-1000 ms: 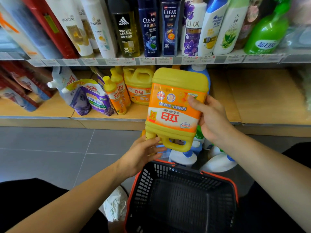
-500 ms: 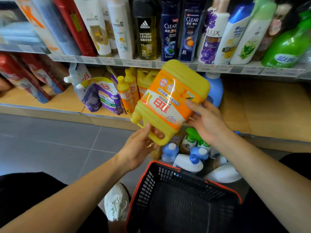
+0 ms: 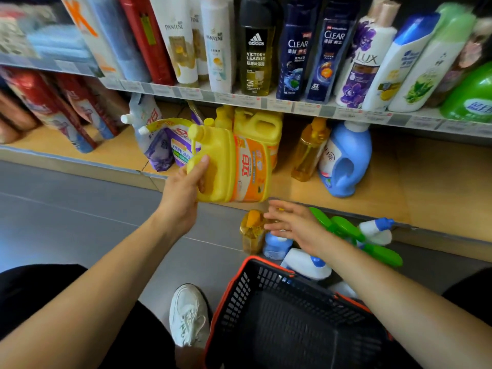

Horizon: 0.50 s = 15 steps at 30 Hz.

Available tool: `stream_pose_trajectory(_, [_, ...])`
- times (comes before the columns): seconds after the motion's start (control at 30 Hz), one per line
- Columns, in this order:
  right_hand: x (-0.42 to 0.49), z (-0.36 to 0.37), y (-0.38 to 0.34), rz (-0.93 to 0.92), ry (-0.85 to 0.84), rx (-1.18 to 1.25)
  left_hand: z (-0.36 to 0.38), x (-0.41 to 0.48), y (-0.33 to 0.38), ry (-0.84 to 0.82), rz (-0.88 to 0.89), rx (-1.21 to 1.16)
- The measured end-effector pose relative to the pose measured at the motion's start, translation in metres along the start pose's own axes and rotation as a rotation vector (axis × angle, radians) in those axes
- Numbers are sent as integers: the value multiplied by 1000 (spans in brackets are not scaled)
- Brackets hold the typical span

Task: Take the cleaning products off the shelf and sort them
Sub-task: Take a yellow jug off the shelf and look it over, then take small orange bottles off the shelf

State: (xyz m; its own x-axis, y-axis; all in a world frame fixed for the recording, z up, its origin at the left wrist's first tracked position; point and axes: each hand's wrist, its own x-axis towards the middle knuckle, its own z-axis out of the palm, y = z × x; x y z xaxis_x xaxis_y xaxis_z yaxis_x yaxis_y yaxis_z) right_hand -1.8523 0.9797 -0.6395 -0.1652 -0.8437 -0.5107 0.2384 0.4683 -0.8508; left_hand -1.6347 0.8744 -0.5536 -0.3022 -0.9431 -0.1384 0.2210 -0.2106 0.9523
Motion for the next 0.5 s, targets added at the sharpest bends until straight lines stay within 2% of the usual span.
stream_pose_trajectory(0.07, [5,-1,6,-100,46,-244,-12,5,5,30,13,153])
stream_pose_trajectory(0.17, [14,-1,4,-180,66,-430,-26,13,1,87,2,383])
stream_pose_trajectory(0.33, [42,24,-30,-292,63,-579,-50,32,-29,172,-247,621])
stream_pose_trajectory(0.5, [95,69,-84,-464,35,-789,-68,38,-82,70,-406,744])
